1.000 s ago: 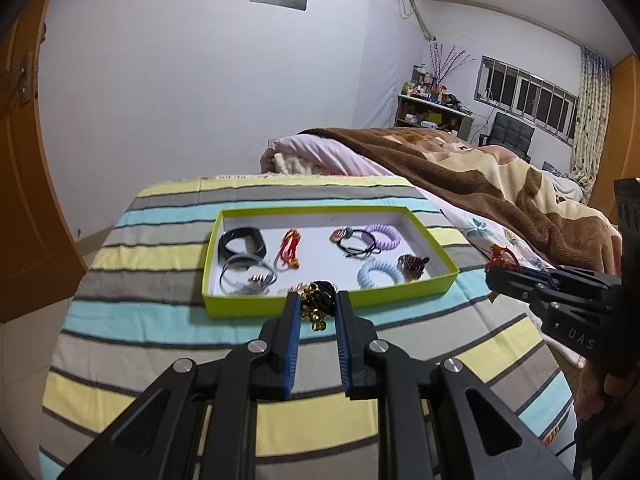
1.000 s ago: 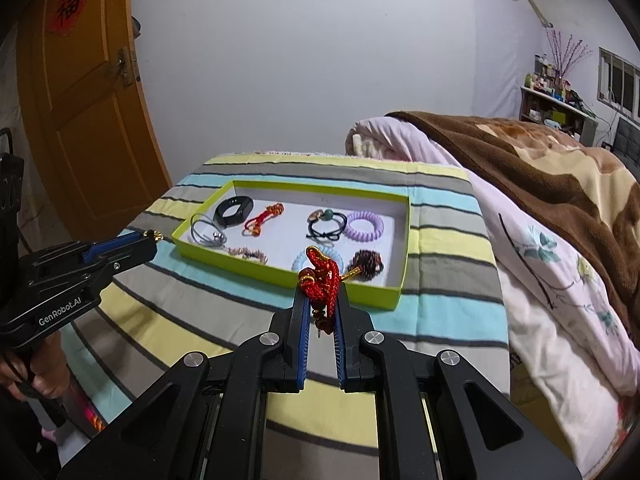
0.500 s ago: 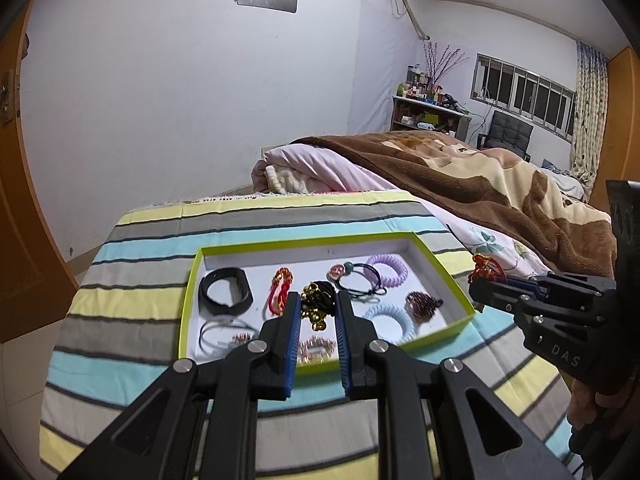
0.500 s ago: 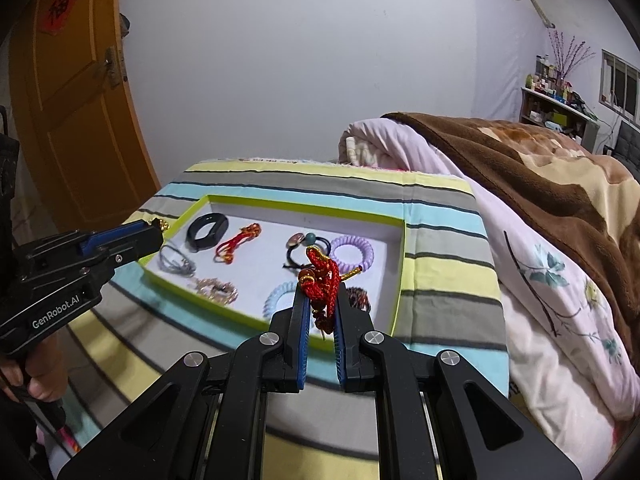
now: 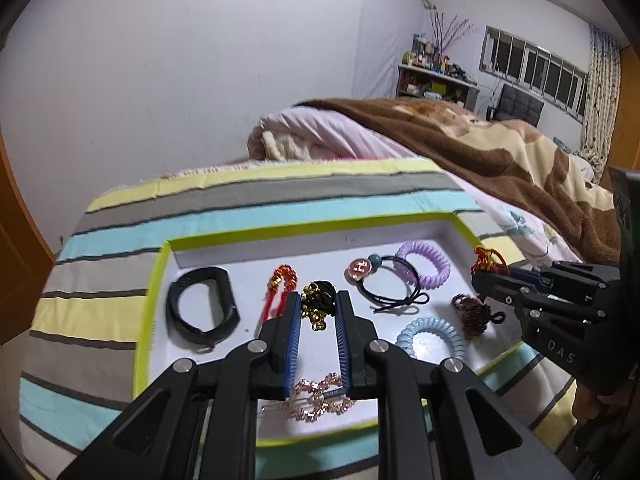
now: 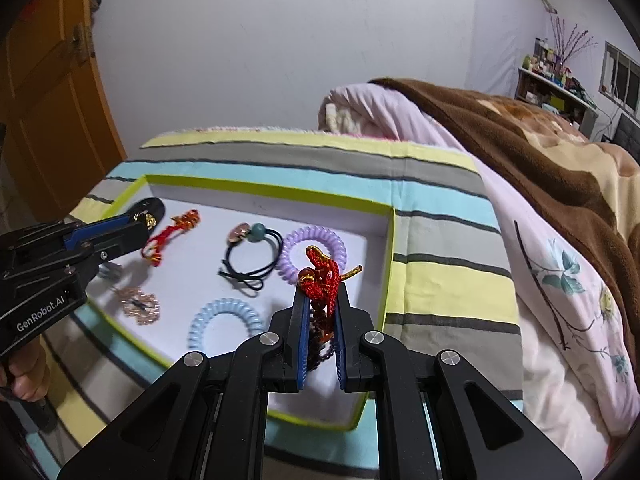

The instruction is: Organize jewelry

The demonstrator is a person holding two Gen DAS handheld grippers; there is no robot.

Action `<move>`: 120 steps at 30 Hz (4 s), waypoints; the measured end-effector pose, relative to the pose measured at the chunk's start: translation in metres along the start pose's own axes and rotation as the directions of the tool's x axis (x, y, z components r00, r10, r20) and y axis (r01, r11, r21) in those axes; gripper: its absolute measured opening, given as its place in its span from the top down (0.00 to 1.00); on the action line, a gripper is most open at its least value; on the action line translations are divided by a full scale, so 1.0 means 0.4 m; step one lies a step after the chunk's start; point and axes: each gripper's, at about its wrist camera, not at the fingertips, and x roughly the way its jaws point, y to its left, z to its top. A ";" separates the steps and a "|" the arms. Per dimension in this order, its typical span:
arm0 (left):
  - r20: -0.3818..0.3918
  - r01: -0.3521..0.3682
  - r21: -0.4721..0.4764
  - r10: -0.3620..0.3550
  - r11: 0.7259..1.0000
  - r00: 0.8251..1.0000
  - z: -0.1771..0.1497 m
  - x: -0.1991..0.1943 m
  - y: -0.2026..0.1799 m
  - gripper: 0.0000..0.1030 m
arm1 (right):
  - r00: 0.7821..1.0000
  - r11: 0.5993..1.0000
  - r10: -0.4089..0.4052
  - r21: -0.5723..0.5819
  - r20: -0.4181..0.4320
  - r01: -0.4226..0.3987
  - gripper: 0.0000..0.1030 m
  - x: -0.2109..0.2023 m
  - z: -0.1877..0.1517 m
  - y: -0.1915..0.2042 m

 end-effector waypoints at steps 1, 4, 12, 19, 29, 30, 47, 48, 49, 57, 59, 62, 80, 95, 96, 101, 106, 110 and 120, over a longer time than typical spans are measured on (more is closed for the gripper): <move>-0.008 0.002 -0.002 -0.002 1.000 1.000 -0.001 0.008 0.001 0.83 | 1.000 1.000 -0.001 -0.002 -0.005 0.001 0.89 0.008 0.001 -0.002; -0.023 0.002 -0.005 -0.002 1.000 1.000 -0.003 0.029 0.005 0.82 | 1.000 1.000 -0.004 -0.007 -0.019 0.004 0.89 0.024 0.001 -0.004; -0.058 0.009 -0.001 -0.009 1.000 0.998 -0.009 0.058 0.005 0.81 | 1.000 1.000 -0.001 -0.020 -0.031 0.000 0.79 0.034 0.000 -0.002; -0.056 0.017 -0.003 -0.018 1.000 0.998 -0.007 0.047 0.007 0.72 | 1.000 1.000 0.000 -0.015 -0.007 0.000 0.78 0.009 -0.003 -0.003; 0.010 0.014 -0.011 -0.014 1.000 1.000 -0.026 -0.069 -0.006 0.71 | 0.997 0.999 0.030 0.017 0.066 -0.031 0.78 -0.120 -0.037 0.021; 0.012 0.014 -0.011 -0.014 1.000 1.000 -0.032 -0.081 -0.008 0.71 | 0.997 0.999 0.031 0.019 0.069 -0.033 0.78 -0.131 -0.042 0.025; 0.118 -0.059 -0.012 0.060 0.998 0.991 -0.182 -0.351 -0.029 0.71 | 0.984 0.999 0.027 0.014 0.178 -0.030 0.78 -0.392 -0.192 0.126; 0.124 -0.061 -0.009 0.062 0.998 0.990 -0.188 -0.364 -0.033 0.71 | 0.983 0.999 0.027 0.017 0.182 -0.031 0.78 -0.401 -0.199 0.130; 0.133 -0.064 -0.009 0.064 0.998 0.989 -0.196 -0.378 -0.037 0.71 | 0.982 0.999 0.029 0.021 0.188 -0.034 0.78 -0.416 -0.209 0.138; 0.174 -0.072 -0.036 0.077 0.997 0.982 -0.264 -0.470 -0.054 0.70 | 0.979 0.999 0.036 0.024 0.202 -0.042 0.78 -0.491 -0.283 0.168; 0.175 -0.075 -0.047 0.082 0.996 0.981 -0.283 -0.485 -0.055 0.70 | 0.979 0.999 0.036 0.027 0.200 -0.042 0.78 -0.505 -0.306 0.172; 0.174 -0.083 -0.059 0.092 0.995 0.980 -0.306 -0.500 -0.060 0.70 | 0.981 0.999 0.035 0.029 0.192 -0.041 0.78 -0.517 -0.333 0.179; 0.170 -0.093 -0.080 0.106 0.992 0.980 -0.362 -0.528 -0.067 0.70 | 0.980 0.999 0.038 0.013 0.196 -0.042 0.77 -0.538 -0.365 0.202; 0.160 -0.104 -0.085 0.116 0.991 0.980 -0.356 -0.517 -0.066 0.70 | 0.981 0.999 0.043 0.019 0.191 -0.048 0.77 -0.532 -0.360 0.196; 0.160 -0.103 -0.086 0.116 0.991 0.980 -0.356 -0.517 -0.066 0.70 | 0.981 0.999 0.044 0.019 0.191 -0.049 0.77 -0.532 -0.360 0.196; 0.159 -0.108 -0.087 0.121 0.990 0.980 -0.356 -0.517 -0.066 0.70 | 0.980 0.999 0.044 0.016 0.195 -0.048 0.77 -0.534 -0.358 0.195; 0.161 -0.109 -0.088 0.122 0.990 0.979 -0.354 -0.519 -0.064 0.70 | 0.979 0.999 0.043 0.011 0.199 -0.047 0.77 -0.536 -0.355 0.196; 0.159 -0.106 -0.092 0.120 0.990 0.980 -0.354 -0.519 -0.064 0.70 | 0.979 0.999 0.045 0.007 0.198 -0.047 0.77 -0.535 -0.355 0.198; 0.152 -0.113 -0.093 0.126 0.989 0.980 -0.354 -0.513 -0.065 0.70 | 0.980 0.999 0.043 0.007 0.196 -0.046 0.77 -0.533 -0.357 0.200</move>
